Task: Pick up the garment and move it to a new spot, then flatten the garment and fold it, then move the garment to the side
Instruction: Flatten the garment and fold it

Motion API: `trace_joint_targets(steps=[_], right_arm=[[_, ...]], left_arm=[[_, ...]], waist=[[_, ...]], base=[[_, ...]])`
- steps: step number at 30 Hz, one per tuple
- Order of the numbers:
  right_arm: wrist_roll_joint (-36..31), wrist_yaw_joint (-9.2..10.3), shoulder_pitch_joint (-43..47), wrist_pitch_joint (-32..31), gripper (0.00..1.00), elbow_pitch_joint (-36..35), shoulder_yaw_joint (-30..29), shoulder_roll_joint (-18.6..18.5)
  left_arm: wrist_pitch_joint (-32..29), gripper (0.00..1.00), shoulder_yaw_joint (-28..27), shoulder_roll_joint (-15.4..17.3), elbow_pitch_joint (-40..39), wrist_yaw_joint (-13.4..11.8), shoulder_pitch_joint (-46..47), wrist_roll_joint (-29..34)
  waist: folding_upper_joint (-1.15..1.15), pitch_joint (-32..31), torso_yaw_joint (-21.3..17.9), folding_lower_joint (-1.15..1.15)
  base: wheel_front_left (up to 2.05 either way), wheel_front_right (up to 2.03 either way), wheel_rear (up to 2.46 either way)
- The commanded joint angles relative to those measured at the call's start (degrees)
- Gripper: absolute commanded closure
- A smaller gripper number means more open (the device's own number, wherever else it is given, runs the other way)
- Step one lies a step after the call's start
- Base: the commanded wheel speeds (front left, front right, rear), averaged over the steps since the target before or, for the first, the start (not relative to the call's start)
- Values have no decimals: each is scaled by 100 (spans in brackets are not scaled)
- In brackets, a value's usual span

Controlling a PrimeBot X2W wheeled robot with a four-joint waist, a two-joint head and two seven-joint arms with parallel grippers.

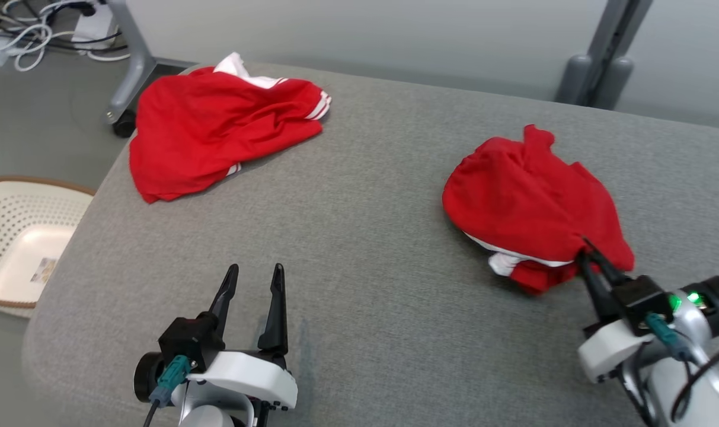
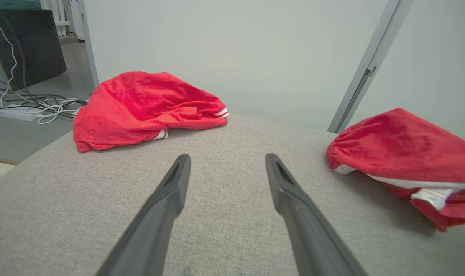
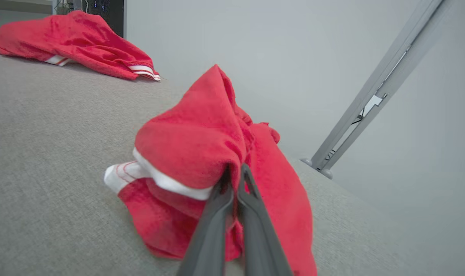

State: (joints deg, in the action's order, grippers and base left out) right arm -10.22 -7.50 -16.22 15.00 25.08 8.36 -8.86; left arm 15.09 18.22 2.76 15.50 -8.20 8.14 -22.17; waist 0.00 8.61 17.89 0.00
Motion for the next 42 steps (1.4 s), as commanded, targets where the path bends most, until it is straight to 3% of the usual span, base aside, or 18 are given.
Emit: trace_joint_targets(steps=[1,8,14,21,30,34,35,36,37,42], right_arm=[[21,1,173,29,100,-236,-148,-207],[-59,1,359,-58,100,-595,-440,-854],[-123,1,202,-246,100,-561,-607,-1179],[-72,2,-128,-395,100,684,-106,-1417],[-87,2,-321,-110,100,1459,-292,-1319],[-117,2,-318,-57,61,1546,-461,-1274],[-120,1,-300,-37,46,1537,-504,-1261],[-115,2,-284,-24,16,1504,-551,-1248],[-84,2,-261,-13,0,1458,-607,-1234],[36,2,-63,18,0,999,-937,-1219]], left_arm=[[11,0,-4,21,22,-1,-56,33],[11,0,62,24,60,4,-46,46],[11,0,81,23,69,40,10,67],[11,0,69,23,116,71,93,91],[11,0,-44,22,115,34,48,165],[11,0,-79,23,119,59,45,190],[11,0,-76,22,124,66,32,196],[11,0,-79,24,128,68,22,200],[11,0,-82,23,131,70,15,195],[11,0,-84,24,112,40,-22,191]], waist=[[0,-132,-218,0],[0,-221,-431,0],[0,-154,-426,0],[0,-39,-347,0],[0,-54,-517,0],[0,-69,-646,0],[0,-77,-676,0],[0,-82,-707,0],[0,-88,-732,0],[0,-117,-841,0]], base=[[0,0,0],[0,0,0],[0,0,0],[0,0,0],[0,0,0],[0,0,0],[0,0,0],[0,0,0],[0,0,0],[0,0,0]])
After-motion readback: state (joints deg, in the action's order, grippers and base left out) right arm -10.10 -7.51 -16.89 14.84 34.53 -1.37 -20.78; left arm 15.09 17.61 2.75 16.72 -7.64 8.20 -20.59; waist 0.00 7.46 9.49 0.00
